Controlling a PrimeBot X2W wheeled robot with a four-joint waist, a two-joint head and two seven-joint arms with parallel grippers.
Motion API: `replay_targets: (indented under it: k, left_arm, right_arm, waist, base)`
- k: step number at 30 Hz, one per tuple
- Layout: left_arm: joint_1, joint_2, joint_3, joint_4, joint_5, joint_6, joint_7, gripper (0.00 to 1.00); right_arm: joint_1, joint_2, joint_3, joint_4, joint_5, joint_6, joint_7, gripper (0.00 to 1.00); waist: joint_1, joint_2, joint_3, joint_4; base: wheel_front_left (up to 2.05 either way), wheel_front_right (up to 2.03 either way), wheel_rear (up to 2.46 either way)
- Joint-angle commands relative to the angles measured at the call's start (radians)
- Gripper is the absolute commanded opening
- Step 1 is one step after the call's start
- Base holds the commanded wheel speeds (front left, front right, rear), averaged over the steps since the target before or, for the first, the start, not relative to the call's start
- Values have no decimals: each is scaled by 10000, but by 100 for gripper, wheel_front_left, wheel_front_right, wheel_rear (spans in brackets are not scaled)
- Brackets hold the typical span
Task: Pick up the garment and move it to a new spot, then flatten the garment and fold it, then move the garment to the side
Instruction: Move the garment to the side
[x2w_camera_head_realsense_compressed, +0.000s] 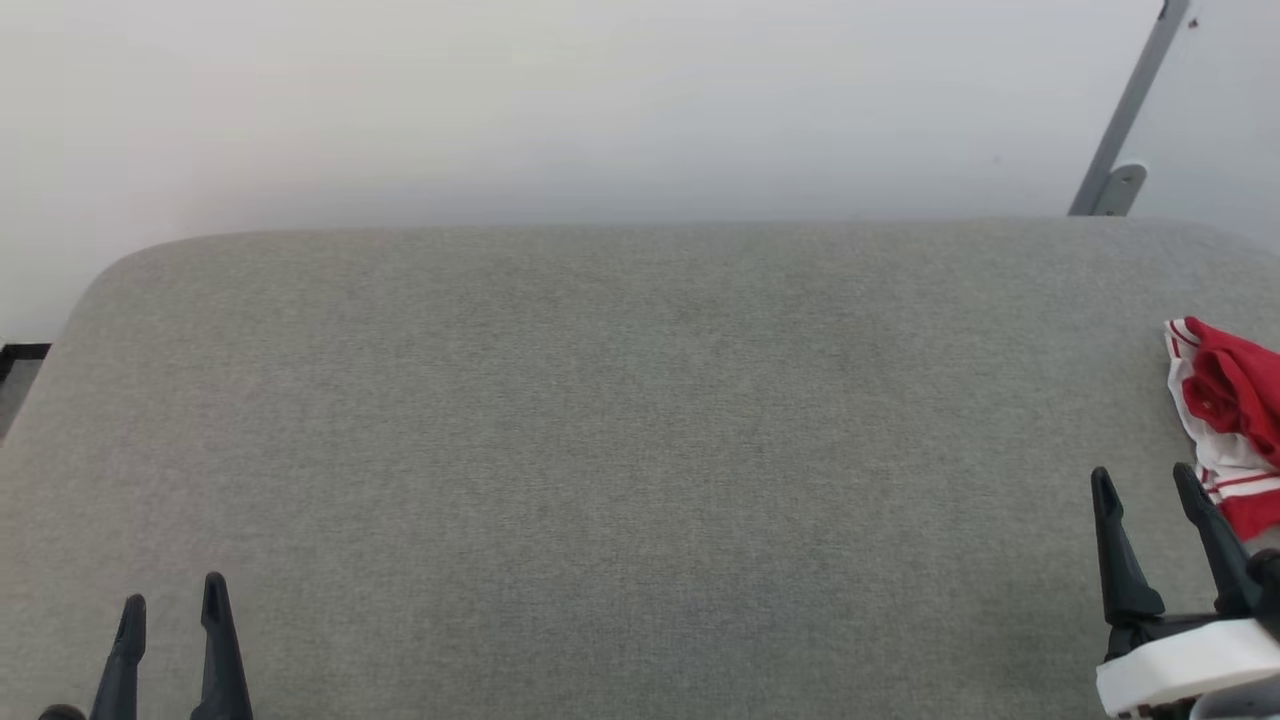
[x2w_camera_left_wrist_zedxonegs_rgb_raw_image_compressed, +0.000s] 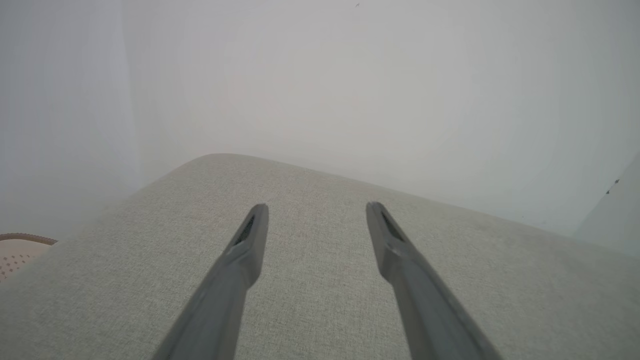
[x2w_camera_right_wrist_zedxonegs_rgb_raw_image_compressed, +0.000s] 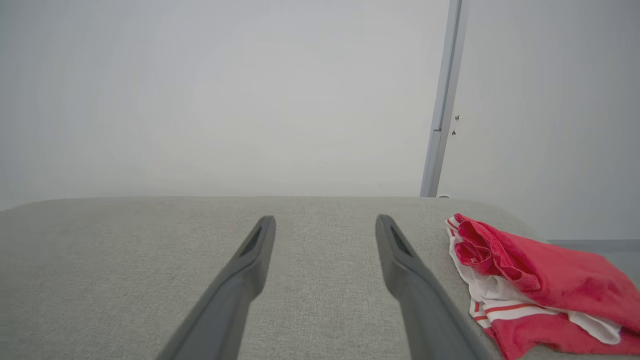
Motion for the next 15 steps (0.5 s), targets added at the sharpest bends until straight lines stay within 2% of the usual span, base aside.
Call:
replay_targets:
  k: [1,8,15]
  left_arm:
    - [109,13,-12,-35,-180,-40,-48,100]
    - [355,37,-244,-56,-221,-40,-46,100]
    - [413,367,-978,62,-335,-40,-48,100]
  right_arm:
    - [146,68,-60,-87,41,-4,-45,100]
    - [379,242,-164,-168,114,-4,-45,100]
    - [471,304,-200,-164,166,-4,-45,100]
  waist:
    - [-1,-1,-63,104]
    - [-1,-1,-201,333]
    - [-1,-1,-272,475]
  base:
    - [0,0,0]
    - [0,0,0]
    - [0,0,0]
